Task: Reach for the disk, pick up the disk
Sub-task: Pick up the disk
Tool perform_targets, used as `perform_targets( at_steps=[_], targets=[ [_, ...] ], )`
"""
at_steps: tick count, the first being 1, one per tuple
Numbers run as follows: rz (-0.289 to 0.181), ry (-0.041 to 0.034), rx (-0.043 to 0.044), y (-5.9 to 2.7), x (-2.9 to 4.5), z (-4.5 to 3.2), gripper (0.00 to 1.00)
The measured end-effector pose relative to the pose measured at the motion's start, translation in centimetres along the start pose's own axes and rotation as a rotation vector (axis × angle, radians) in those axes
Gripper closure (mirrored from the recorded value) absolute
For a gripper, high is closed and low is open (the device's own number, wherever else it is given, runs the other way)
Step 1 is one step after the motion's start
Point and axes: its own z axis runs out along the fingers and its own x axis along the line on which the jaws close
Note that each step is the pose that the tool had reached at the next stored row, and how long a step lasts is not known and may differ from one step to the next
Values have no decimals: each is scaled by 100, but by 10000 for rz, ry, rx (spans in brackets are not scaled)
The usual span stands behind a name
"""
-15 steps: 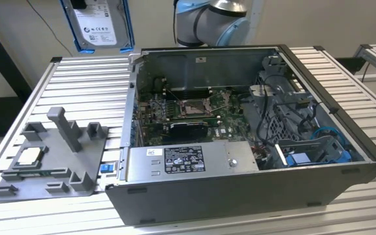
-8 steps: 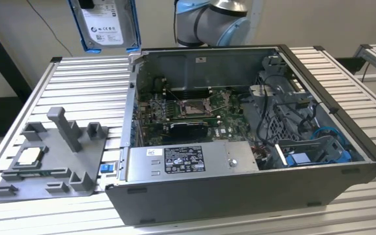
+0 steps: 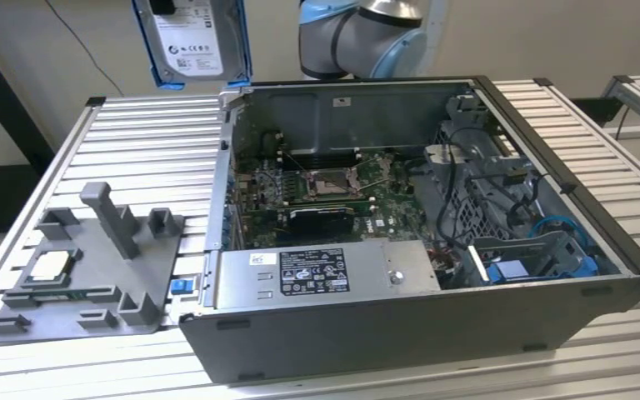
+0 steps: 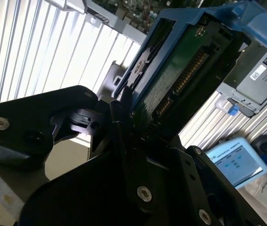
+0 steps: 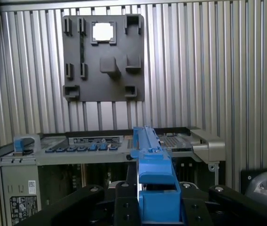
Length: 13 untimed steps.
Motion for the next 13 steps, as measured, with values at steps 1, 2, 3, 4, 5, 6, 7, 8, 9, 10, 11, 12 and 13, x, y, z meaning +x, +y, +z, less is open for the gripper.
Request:
perform_targets(
  at_steps=[1, 2, 3, 4, 5, 6, 7, 8, 9, 10, 11, 12, 13],
  targets=[
    [0, 0, 0, -17, -1, 0, 100],
    [0, 0, 0, -35, -2, 1, 100],
    [0, -1, 0, -51, -3, 1, 100],
    [0, 0, 0, -70, -5, 1, 100],
    [1, 0, 0, -85, -6, 1, 100],
    [0, 0, 0, -103, -7, 1, 100],
    [0, 0, -1, -120, -8, 1, 100],
    [0, 0, 0, -137, -10, 2, 100],
    [0, 0, 0, -152, -11, 2, 100],
    [1, 0, 0, -169, -12, 2, 100],
    [0, -1, 0, -184, -13, 3, 100],
    [0, -1, 1, -200, -14, 3, 100],
    [1, 0, -1, -215, -15, 3, 100]
  ],
)
